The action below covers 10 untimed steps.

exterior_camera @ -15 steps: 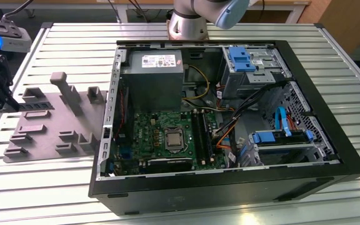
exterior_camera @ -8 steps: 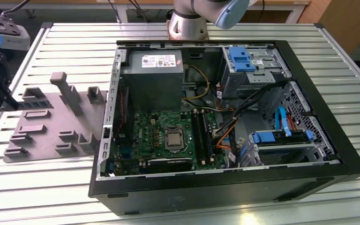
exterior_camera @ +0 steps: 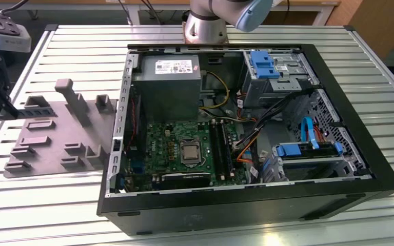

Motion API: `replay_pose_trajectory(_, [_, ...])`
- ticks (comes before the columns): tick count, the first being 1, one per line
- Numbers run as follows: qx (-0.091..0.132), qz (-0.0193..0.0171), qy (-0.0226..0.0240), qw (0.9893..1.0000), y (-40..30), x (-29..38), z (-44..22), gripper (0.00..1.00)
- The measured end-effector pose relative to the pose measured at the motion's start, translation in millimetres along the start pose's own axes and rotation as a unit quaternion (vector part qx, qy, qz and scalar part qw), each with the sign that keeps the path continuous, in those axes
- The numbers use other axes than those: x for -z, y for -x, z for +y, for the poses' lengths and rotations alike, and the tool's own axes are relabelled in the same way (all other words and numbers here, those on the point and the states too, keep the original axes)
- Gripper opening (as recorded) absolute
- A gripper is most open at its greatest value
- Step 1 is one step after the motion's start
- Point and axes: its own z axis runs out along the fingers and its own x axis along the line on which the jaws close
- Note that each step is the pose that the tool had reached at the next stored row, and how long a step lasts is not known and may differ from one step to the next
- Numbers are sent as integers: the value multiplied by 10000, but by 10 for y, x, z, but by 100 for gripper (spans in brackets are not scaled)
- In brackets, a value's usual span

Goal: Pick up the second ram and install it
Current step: 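Pick up the second ram and move it above second insertion slot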

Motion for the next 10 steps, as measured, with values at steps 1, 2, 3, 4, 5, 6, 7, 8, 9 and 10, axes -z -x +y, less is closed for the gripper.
replay_pose_trajectory(1, [0, 0, 0, 10000, 0, 6, 0, 14])
replay_pose_trajectory(2, [0, 0, 0, 10000, 1, 11, 0, 14])
replay_pose_trajectory(3, [0, 0, 0, 10000, 1, 17, 0, 14])
replay_pose_trajectory(4, [0, 0, 0, 10000, 1, 22, 0, 14])
replay_pose_trajectory(5, [0, 0, 0, 10000, 2, 27, 1, 14])
replay_pose_trajectory(6, [0, -1, -1, 10000, 2, 32, 1, 14])
replay_pose_trajectory(7, [0, 0, 0, 10000, 3, 38, 1, 14])
replay_pose_trajectory(8, [0, 0, 0, 10000, 3, 42, 2, 14])
replay_pose_trajectory(9, [0, 0, -1, 10000, 4, 47, 2, 14])
replay_pose_trajectory(10, [0, 0, -1, 10000, 5, 52, 3, 14])
